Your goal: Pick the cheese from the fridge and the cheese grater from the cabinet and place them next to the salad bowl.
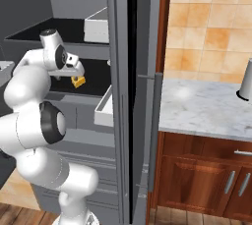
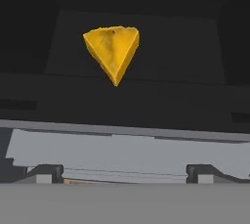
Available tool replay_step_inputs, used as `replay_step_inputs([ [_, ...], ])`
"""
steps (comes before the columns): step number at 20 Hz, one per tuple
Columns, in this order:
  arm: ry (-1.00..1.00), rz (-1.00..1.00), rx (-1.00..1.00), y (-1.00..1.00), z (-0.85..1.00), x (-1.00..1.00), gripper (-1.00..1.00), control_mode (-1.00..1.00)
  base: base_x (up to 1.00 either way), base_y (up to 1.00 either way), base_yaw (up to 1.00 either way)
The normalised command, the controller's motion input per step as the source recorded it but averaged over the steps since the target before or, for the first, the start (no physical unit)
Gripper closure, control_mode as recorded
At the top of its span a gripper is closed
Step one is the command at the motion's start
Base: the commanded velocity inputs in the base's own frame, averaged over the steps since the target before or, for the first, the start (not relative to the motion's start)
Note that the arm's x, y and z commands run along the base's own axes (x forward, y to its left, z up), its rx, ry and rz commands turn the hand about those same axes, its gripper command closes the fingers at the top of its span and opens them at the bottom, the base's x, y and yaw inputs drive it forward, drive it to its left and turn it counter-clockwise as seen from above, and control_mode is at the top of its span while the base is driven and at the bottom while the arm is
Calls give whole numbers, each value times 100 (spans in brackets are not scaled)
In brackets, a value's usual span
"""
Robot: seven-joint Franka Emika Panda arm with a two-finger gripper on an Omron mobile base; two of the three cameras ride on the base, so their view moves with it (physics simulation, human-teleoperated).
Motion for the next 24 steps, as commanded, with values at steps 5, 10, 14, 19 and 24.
replay_step_inputs([
  [5, -7, 0, 0, 6, -17, 0, -100, -100, 0, 0, 0],
  [10, -4, 0, 0, 2, -6, 8, -100, -100, 0, 0, 0],
  [14, -1, 0, 0, 0, -3, 21, -100, -100, 0, 0, 0],
  [19, 0, 0, 0, 0, -3, 28, -100, -100, 0, 0, 0],
  [24, -2, 0, 0, 0, -9, 22, -100, -100, 0, 0, 0],
])
